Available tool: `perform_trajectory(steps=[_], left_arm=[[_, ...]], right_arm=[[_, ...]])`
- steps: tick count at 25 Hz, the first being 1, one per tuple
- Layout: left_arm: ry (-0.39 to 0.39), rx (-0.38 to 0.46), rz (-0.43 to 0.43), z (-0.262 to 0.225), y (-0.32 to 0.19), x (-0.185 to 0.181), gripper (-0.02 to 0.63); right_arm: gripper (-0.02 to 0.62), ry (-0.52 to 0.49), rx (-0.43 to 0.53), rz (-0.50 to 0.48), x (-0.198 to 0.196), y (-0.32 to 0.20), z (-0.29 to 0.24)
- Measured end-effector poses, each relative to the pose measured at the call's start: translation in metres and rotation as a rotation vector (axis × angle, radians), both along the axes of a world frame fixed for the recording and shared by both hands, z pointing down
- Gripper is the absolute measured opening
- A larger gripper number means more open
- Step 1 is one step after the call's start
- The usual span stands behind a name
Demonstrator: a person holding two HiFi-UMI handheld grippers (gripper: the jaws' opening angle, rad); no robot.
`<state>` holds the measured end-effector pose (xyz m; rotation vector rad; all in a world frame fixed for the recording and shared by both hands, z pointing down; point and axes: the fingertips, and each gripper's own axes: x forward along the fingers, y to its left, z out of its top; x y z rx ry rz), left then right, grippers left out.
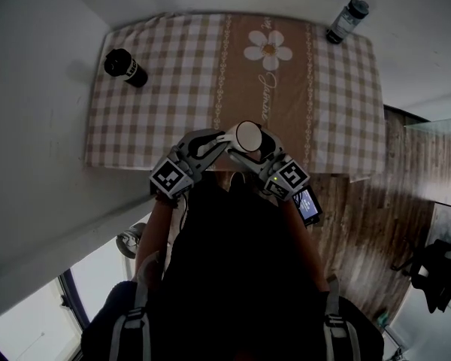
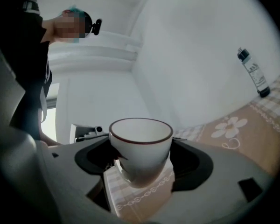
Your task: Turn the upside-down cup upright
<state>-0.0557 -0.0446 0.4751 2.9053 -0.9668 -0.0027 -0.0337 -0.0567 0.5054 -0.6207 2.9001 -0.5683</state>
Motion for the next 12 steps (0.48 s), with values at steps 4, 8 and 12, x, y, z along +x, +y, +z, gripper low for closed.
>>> perform_trajectory(steps=[4,8,12], left_arm=[[-0.054,0.017,0.019,0.004,0.002,-0.002,0.066],[-0.095,0.008,0.021,0.014,0.004,-0.003,0.064],[-0.138,-0.028,0.005,0.028,0.003,-0.004,0.064]], right_arm=[[0.391,0.058,0.069,0.014,-0.001,0.001,-0.002],[0.391,0.135,0.143,0.026,-0.004,0.003,-0.004],[0.391,0.231,0.194,0.045,-0.004,0.002,0.006]])
